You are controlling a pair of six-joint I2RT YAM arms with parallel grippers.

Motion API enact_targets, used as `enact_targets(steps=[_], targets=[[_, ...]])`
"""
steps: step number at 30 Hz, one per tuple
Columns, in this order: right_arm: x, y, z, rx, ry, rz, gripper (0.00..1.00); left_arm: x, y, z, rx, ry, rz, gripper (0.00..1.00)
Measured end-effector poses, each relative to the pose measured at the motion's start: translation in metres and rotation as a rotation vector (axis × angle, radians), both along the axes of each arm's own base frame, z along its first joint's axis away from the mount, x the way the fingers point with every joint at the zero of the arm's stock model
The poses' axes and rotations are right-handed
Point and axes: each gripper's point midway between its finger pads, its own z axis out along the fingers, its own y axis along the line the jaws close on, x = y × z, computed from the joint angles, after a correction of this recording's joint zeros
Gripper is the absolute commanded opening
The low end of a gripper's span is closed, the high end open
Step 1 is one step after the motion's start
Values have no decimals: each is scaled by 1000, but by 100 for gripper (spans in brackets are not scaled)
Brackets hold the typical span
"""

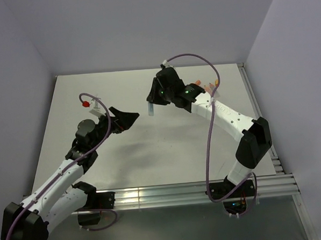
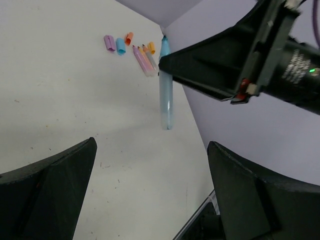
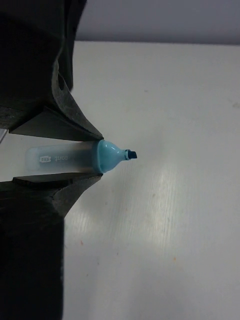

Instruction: Insert the pens into the pen caps

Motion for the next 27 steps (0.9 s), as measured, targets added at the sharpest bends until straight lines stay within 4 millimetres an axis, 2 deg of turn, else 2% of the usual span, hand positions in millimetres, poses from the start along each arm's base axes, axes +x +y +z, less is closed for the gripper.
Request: enact_targets(steps=[2, 5, 10, 16, 20, 24, 27], targets=[[-3, 19, 19, 32, -28, 28, 0, 1, -3, -3, 9, 6, 4, 100], [-5, 41, 34, 58, -54, 46, 0, 5, -5, -12, 32, 18, 11, 99], [-21, 59, 26, 43, -32, 69, 0, 11, -5, -24, 55, 44, 26, 98], [-32, 76, 19, 16, -21, 89, 0, 12, -5, -22, 51, 35, 29, 93], [-37, 92, 23, 17, -24, 107, 0, 14, -6, -24, 54, 42, 29, 89], [-37, 108, 28, 28, -33, 118, 0, 15, -6, -26, 57, 50, 29, 82], [-39, 113, 24, 21, -30, 120, 0, 15, -6, -27, 60, 51, 31, 76]])
